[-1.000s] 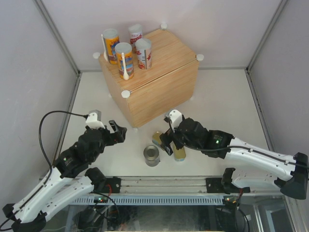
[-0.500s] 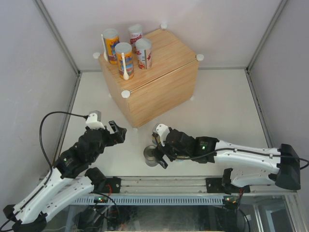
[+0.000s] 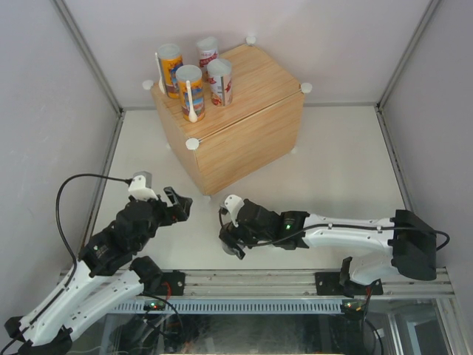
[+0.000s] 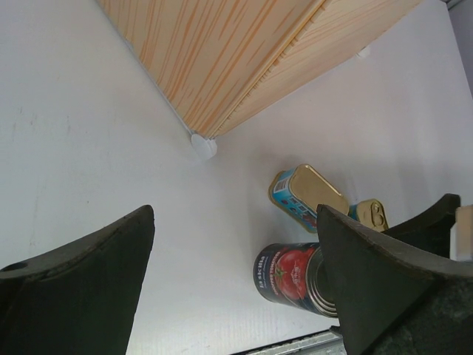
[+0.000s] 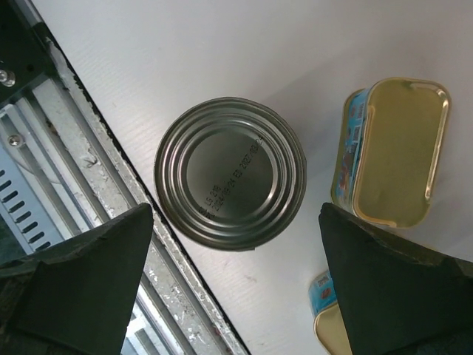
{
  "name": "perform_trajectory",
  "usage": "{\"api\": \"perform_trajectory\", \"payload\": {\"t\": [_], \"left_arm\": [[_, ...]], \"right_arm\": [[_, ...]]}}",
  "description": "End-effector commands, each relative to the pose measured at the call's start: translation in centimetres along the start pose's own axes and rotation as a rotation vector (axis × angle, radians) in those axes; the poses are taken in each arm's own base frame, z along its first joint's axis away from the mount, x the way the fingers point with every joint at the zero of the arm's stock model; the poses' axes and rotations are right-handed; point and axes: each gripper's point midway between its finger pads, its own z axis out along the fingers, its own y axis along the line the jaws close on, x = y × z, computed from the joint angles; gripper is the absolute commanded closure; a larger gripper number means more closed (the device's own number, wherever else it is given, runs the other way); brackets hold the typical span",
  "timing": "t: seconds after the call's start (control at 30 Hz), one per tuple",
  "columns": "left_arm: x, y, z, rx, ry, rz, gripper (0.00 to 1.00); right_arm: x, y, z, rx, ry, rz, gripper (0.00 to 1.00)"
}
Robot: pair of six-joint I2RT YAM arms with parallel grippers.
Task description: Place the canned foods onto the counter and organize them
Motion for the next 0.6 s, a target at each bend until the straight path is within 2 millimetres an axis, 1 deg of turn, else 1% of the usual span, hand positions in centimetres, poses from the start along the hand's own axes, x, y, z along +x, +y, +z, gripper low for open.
{"api": "perform_trajectory", "payload": {"t": [0.0, 0.17, 0.33, 0.57], "left_arm": [[0.0, 0.2, 0.0, -0.004, -0.007, -0.020, 0.06], [0.2, 0.3, 0.0, -0.003, -0.009, -0.021, 0.06], [0.3, 0.4, 0.1, -0.004, -0.009, -0.020, 0.06], [0.3, 0.7, 0.0, -0.007, -0.020, -0.021, 0.06]], "right_arm": [[-3.1, 0.9, 0.5, -0.020, -0.083, -0.014, 0.05], [-3.3, 1.1, 1.3, -0.022, -0.078, -0.016, 0.06], [-4.0, 1.3, 2.0, -0.028, -0.086, -0.020, 0.08], [-3.9, 1.3, 2.9, -0.034, -0.061, -0.023, 0.12]]}}
